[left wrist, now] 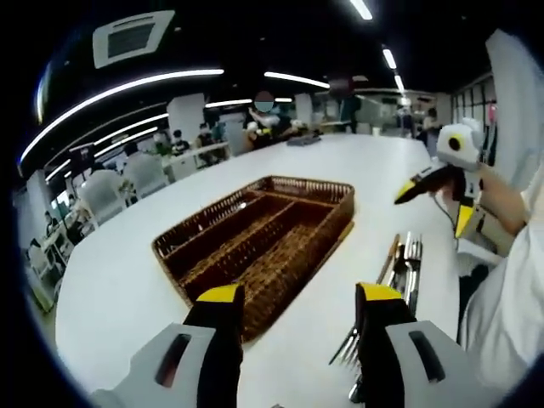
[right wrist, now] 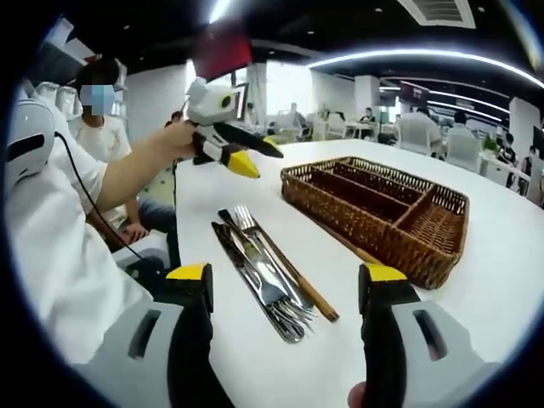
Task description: Arrange the knives, forks, and spoons in their matching storage slots by inserting each utensil handle-first until every utensil is classified and aligned in the correct compartment
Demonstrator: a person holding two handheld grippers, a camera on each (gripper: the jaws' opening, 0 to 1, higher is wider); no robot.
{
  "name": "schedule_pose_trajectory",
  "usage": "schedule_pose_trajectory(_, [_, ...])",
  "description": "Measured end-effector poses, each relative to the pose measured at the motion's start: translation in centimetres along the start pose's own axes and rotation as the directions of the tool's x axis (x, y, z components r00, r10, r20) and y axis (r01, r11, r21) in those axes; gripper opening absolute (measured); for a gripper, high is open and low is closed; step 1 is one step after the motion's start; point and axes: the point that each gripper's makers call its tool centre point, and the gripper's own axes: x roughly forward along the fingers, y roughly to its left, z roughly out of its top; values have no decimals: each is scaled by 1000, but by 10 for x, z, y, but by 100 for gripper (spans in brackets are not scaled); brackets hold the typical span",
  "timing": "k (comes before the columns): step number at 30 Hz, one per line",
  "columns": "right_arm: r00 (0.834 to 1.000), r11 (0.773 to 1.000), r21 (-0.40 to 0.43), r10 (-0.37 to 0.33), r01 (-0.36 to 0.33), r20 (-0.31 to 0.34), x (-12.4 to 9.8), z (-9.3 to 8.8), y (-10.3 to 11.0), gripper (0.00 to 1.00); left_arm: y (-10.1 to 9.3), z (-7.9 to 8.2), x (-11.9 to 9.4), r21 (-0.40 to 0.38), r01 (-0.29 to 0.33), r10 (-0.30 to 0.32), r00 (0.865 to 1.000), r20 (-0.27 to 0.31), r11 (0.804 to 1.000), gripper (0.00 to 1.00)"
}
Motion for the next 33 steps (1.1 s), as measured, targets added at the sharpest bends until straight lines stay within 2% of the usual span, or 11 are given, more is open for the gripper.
schedule_pose_trajectory(8, [1000, 1000, -16, 4, -4, -10, -2, -1, 0, 70, -16, -1, -9, -11, -13, 13, 999, 37, 1000, 55])
schedule_pose_trajectory(16, [1000, 999, -40, 12, -13, -6, -3, 5, 0, 64, -29, -5, -18, -44, -22, 25, 997, 79, 999, 60])
schedule_pose_trajectory(28, [997, 993, -90, 70, -74, -43, 15, 12, 7, 59, -38, -23, -29, -103, -43, 52, 995, 89, 994, 63])
schedule_pose_trajectory(33, [995, 991, -96, 86, -91, -52, 19, 14, 9, 55, -57, -23, -31, -111, -56, 67, 993, 97, 992, 64])
